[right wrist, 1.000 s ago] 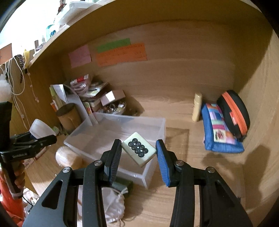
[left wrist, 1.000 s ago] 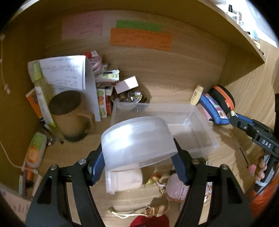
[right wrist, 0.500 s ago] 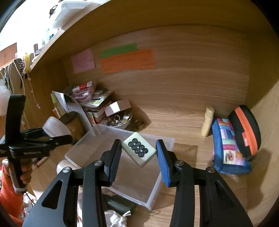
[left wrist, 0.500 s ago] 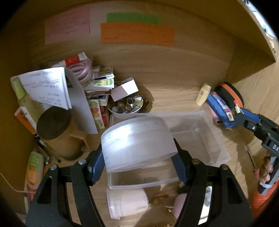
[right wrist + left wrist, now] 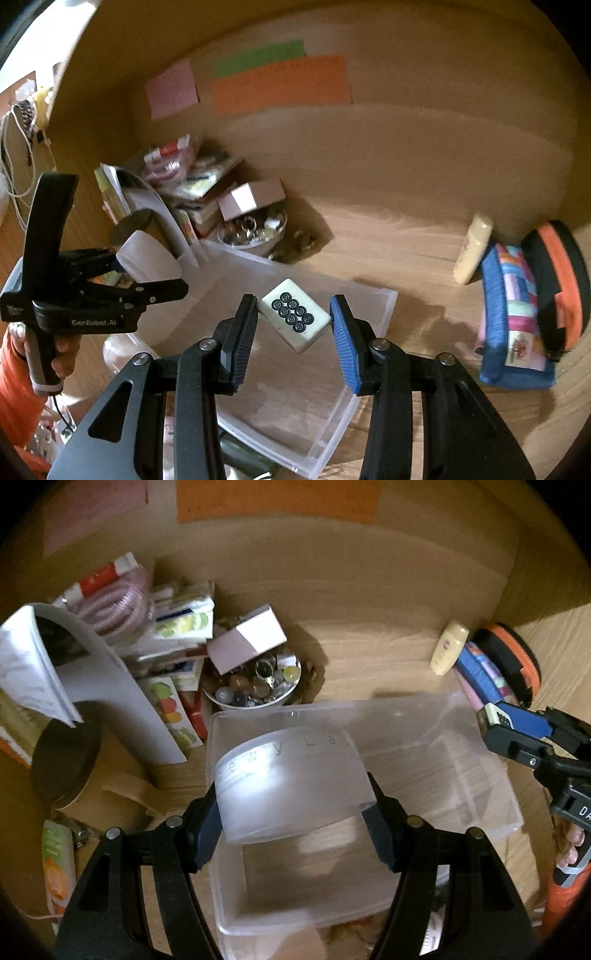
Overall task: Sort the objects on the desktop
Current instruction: 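Carry the round container and domino tile over the clear plastic box with both tools, then open the left tool to drop the container while the right tool releases the tile into the box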
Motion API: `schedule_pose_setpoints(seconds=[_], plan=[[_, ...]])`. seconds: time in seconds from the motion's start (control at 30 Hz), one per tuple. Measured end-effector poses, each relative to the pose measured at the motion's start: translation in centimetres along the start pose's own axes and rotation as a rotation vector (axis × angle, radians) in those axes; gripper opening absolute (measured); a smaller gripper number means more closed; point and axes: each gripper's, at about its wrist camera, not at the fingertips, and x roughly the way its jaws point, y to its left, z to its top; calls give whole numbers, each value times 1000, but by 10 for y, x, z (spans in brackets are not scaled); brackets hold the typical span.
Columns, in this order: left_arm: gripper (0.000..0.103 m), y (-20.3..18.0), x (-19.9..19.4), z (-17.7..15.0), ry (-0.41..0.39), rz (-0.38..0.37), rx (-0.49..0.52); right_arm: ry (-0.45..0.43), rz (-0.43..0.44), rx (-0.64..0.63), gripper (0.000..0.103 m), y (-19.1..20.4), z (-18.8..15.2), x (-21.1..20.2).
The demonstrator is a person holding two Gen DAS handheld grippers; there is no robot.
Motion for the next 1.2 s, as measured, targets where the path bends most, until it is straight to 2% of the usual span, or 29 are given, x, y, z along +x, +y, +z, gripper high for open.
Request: schedule_pose_setpoints(seconds=[0.3, 0.6, 0.83, 1.07, 1.2], plan=[[68, -5, 35, 2, 100, -8, 44, 138, -3, -24, 37, -3, -4, 43], [68, -16, 57, 1, 177, 1, 111, 266, -32, -124, 37, 9, -6, 75], [66, -27, 62, -4, 187, 34, 181, 342, -87, -228, 37, 23, -11, 94], [66, -31, 64, -6, 195, 62, 225, 401, -93, -298, 37, 31, -19, 101], [66, -29, 62, -7, 196, 57, 229, 410, -91, -291, 37, 28, -19, 100]])
